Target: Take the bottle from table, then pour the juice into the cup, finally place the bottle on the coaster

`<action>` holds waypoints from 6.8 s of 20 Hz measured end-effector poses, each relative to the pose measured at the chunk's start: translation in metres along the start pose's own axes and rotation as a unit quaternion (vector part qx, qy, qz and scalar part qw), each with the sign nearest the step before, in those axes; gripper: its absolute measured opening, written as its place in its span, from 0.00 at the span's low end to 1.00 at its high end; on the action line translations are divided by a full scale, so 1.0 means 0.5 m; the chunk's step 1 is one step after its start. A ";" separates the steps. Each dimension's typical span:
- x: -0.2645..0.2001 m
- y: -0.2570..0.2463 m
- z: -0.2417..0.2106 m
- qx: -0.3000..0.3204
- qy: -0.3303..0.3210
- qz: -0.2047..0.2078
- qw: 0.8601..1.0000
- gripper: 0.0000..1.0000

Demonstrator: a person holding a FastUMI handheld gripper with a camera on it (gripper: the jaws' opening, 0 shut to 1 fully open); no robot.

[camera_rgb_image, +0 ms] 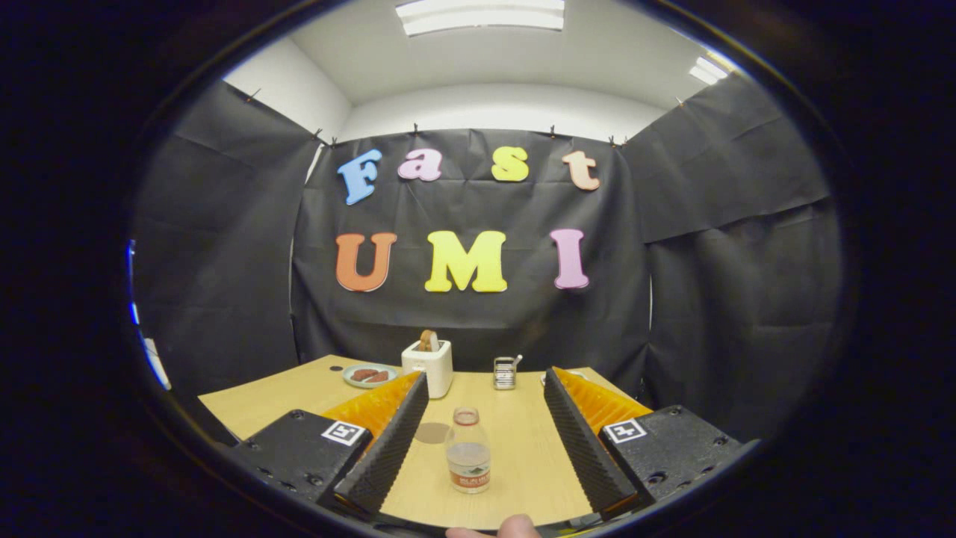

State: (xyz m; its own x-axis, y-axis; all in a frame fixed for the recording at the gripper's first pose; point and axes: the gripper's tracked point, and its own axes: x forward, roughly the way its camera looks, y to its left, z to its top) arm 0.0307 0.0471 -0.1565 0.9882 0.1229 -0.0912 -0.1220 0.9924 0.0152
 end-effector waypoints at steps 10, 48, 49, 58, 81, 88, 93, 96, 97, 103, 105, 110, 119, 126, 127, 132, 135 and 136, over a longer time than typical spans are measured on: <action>0.062 0.021 -0.227 -0.010 0.041 0.002 0.999 1.00; 0.260 0.040 -0.292 -0.279 0.095 -0.022 0.955 0.76; 0.267 0.041 -0.291 -0.314 0.091 -0.025 0.945 0.76; 0.295 0.095 -0.299 -0.562 0.036 -0.016 0.827 0.76; 0.287 0.169 -0.268 -0.750 -0.016 0.012 0.662 0.75; 0.283 0.177 -0.262 -0.757 -0.022 0.011 0.653 0.75; 0.280 0.181 -0.254 -0.760 -0.025 0.009 0.649 0.75; 0.282 0.180 -0.250 -0.760 -0.026 0.008 0.649 0.75; 0.280 0.180 -0.247 -0.762 -0.026 0.007 0.647 0.75; 0.279 0.183 -0.238 -0.768 -0.032 0.006 0.639 0.75; 0.278 0.183 -0.235 -0.770 -0.034 0.006 0.638 0.75; 0.283 0.181 -0.239 -0.772 -0.031 0.007 0.635 0.75; 0.281 0.187 -0.236 -0.782 -0.037 0.009 0.622 0.75; 0.284 0.190 -0.232 -0.790 -0.042 0.008 0.612 0.75; 0.283 0.189 -0.231 -0.790 -0.042 0.008 0.611 0.75; 0.285 0.192 -0.230 -0.798 -0.045 0.009 0.601 0.75; 0.284 0.193 -0.227 -0.804 -0.046 0.009 0.592 0.75; 0.284 0.194 -0.226 -0.807 -0.046 0.010 0.589 0.75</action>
State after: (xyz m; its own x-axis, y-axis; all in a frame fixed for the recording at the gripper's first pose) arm 0.1488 0.1612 -0.2804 0.9768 0.2078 -0.0514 0.0107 -0.2875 -0.9577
